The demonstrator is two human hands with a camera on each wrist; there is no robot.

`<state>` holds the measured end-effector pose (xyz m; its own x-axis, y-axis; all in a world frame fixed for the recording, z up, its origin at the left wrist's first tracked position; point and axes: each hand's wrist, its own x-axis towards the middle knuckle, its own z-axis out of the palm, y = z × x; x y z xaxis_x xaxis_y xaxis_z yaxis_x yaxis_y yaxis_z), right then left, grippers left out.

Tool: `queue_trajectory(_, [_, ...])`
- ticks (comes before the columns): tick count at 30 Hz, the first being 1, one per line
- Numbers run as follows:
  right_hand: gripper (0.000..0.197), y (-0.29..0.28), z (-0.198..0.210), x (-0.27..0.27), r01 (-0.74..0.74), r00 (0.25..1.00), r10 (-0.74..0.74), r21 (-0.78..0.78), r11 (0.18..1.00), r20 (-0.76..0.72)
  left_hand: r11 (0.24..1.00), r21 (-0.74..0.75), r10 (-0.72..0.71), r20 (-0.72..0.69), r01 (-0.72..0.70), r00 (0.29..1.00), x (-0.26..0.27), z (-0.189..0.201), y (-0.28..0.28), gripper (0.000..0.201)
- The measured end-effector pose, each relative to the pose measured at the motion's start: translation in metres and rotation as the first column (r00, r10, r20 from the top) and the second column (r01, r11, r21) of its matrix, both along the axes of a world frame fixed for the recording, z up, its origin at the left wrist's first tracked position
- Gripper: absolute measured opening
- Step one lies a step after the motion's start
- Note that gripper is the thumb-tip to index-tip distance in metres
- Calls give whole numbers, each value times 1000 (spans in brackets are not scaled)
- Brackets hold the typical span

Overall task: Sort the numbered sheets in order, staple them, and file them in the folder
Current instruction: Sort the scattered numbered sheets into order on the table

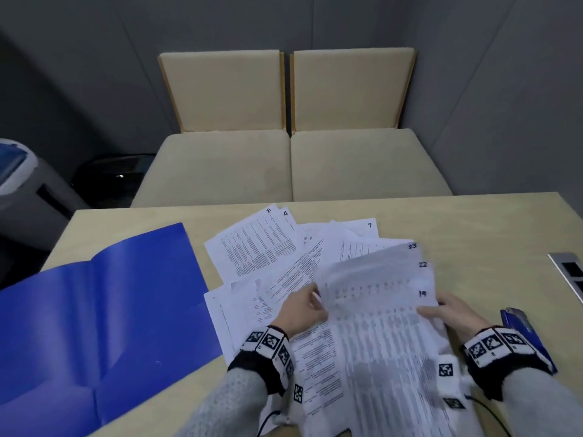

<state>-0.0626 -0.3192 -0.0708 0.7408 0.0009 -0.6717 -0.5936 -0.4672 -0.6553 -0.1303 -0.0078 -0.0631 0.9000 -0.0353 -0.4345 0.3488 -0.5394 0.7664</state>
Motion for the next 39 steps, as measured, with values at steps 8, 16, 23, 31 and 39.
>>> queue_trajectory(8, [32, -23, 7, -23, 289, 957, -286, -59, 956, 51, 696, 659, -197, -207, 285, 958, -12, -26, 24, 90])
queue_trajectory(16, [35, -20, 17, -38, 382, 923, -385, 138, 914, -7, 824, 510, -214, -124, 247, 969, -4, -17, 39, 26])
queue_trajectory(23, [42, -18, 30, -38, 249, 968, -234, 252, 935, -89, 519, 836, -462, 98, 180, 881, 66, 39, 49, 24])
queue_trajectory(31, [27, 8, 27, -29, 155, 988, -151, 228, 961, -33, 785, 536, 36, 463, -312, 886, 75, 31, 48, 60])
queue_trajectory(39, [25, 20, 3, -25, 95, 994, -100, 105, 990, 37, 817, 336, 494, 12, -469, 869, -23, -28, 80, 58])
